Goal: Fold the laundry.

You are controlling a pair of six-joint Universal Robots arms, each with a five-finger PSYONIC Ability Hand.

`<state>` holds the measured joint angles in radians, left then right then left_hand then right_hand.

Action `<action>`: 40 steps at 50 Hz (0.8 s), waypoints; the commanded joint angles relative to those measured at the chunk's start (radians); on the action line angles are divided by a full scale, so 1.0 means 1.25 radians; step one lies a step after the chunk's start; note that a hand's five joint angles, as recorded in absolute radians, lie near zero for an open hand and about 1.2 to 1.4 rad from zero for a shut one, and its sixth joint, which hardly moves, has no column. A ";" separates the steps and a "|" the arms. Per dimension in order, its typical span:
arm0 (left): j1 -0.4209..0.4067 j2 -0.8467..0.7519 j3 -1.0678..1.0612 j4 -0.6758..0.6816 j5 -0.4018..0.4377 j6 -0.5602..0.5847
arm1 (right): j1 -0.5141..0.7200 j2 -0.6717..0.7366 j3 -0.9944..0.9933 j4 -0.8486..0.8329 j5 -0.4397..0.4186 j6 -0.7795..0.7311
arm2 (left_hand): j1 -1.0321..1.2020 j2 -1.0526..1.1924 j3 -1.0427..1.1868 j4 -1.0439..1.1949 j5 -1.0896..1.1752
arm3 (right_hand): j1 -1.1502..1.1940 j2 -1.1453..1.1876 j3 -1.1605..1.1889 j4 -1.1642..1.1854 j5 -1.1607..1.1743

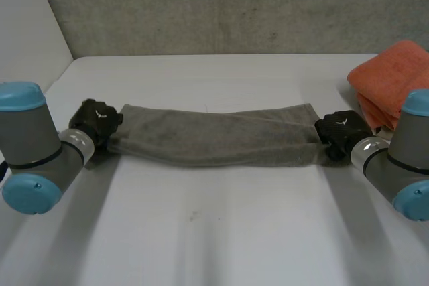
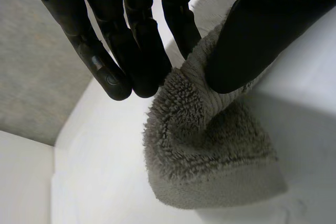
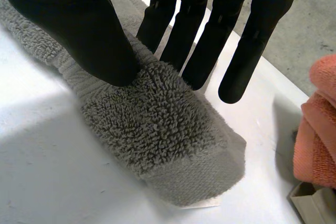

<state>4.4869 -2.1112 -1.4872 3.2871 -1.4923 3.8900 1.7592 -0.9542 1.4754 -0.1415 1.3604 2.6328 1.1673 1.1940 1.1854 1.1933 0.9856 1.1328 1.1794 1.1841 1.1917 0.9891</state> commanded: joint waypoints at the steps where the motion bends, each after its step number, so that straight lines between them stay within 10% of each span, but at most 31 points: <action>1: -0.021 0.131 -0.045 -0.033 0.000 -0.070 | -0.027 -0.097 0.006 0.052 -0.018 0.011 | 0.183 0.162 0.169 0.162 0.189 | 0.211 0.173 0.170 0.164 0.186; 14: -0.036 0.375 -0.002 -0.162 0.064 -0.276 | -0.049 -0.268 -0.197 0.111 -0.044 0.098 | 0.183 0.162 0.169 0.162 0.189 | 0.211 0.173 0.170 0.164 0.186; 34: -0.076 -0.073 0.235 -0.207 -0.097 -0.275 | 0.092 0.235 -0.524 -0.143 0.147 0.098 | 0.183 0.162 0.169 0.162 0.189 | 0.211 0.173 0.170 0.164 0.186; 38: -0.086 -0.083 0.266 -0.223 -0.092 -0.307 | 0.108 0.294 -0.548 -0.214 0.179 0.082 | -0.533 -0.555 -0.548 -0.554 -0.528 | -0.677 -0.714 -0.718 -0.724 -0.701; 40: -0.088 -0.067 0.271 -0.226 -0.101 -0.323 | 0.120 0.303 -0.554 -0.230 0.192 0.067 | -0.794 -0.816 -0.809 -0.815 -0.788 | -0.767 -0.804 -0.808 -0.814 -0.791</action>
<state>4.3874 -2.2088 -1.1834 3.0220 -1.6131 3.5324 1.8828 -0.6327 0.8083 -0.3429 1.5575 2.7479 0.4712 0.5693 0.5741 0.5676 0.3933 0.5997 0.6175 0.6600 0.6691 0.4685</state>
